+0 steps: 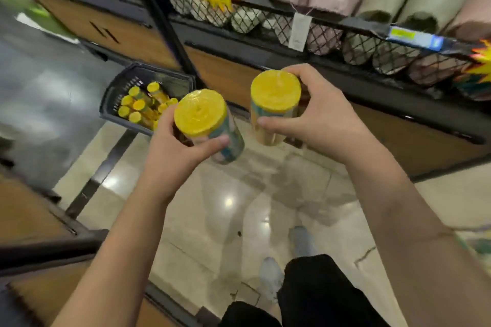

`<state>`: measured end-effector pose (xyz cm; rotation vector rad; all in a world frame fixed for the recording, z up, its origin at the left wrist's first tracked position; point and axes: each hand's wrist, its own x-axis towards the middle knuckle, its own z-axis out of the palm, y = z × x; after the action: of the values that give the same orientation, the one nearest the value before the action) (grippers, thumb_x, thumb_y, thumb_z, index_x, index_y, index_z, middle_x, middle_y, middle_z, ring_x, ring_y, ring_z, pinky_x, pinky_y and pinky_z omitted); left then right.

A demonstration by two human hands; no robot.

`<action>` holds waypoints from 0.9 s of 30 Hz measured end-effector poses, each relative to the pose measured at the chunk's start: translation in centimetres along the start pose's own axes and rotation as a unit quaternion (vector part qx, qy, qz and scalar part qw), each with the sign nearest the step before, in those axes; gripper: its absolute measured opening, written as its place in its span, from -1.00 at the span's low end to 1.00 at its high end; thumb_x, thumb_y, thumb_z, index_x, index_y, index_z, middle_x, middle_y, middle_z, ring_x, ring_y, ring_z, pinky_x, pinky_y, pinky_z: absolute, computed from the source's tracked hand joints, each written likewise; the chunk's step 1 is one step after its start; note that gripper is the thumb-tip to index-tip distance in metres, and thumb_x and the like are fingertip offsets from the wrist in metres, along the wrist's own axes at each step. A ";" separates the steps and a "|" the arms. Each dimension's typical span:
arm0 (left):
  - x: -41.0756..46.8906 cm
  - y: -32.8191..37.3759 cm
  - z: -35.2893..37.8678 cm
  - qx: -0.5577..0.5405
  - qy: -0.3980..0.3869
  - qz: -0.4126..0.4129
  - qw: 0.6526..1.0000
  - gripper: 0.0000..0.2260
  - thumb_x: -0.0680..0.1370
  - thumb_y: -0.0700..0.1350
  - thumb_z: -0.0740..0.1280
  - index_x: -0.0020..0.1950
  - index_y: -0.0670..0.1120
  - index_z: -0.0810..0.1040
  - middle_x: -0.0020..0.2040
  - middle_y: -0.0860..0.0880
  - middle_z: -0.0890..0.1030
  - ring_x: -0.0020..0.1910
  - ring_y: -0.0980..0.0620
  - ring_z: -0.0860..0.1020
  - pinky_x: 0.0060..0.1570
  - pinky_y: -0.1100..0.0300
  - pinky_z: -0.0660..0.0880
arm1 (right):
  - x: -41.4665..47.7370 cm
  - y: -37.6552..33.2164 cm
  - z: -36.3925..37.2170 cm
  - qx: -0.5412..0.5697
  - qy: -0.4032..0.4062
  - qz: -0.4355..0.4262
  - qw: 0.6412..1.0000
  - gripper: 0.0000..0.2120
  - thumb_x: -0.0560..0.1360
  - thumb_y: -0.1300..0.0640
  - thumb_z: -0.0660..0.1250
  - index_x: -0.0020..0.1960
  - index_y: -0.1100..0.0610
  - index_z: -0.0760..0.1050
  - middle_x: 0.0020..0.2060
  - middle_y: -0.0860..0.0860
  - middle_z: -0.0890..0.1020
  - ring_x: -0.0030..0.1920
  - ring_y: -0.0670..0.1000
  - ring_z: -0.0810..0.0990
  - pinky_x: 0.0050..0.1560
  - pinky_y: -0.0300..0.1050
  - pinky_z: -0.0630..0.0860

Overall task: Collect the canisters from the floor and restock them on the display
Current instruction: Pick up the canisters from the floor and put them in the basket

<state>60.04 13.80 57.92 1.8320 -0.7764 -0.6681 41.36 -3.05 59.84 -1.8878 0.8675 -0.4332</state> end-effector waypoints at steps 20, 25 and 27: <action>23.5 -9.6 -24.0 -0.027 0.218 -0.101 0.970 -0.40 0.28 -0.01 0.63 0.25 0.13 0.47 0.19 0.08 0.61 0.17 0.12 0.61 0.13 0.13 0.58 | 37.1 -12.5 25.0 0.000 -0.208 -0.165 0.964 -0.38 0.32 -0.14 0.62 0.26 -0.11 0.41 0.04 -0.24 0.58 0.05 -0.30 0.52 -0.08 -0.47 0.41; 28.4 -12.2 -27.1 -0.034 0.245 -0.122 0.961 -0.39 0.26 0.11 0.68 0.21 0.24 0.48 0.16 0.09 0.62 0.17 0.07 0.61 0.19 -0.12 0.59 | 43.4 -13.5 28.8 -0.019 -0.246 -0.168 0.955 -0.36 0.32 -0.14 0.62 0.28 -0.12 0.39 0.07 -0.23 0.56 0.05 -0.20 0.53 -0.07 -0.44 0.40; 30.2 -13.3 -28.1 -0.036 0.247 -0.121 0.961 -0.36 0.27 0.07 0.67 0.25 0.23 0.46 0.19 0.12 0.61 0.19 0.09 0.60 0.18 -0.13 0.59 | 45.6 -13.3 30.5 -0.023 -0.252 -0.161 0.954 -0.36 0.32 -0.14 0.63 0.27 -0.14 0.38 0.06 -0.24 0.57 0.04 -0.22 0.54 -0.07 -0.42 0.41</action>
<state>102.91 11.01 52.48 1.9303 -0.1990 -0.3550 96.52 -13.44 54.35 -2.0572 0.2334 -0.1077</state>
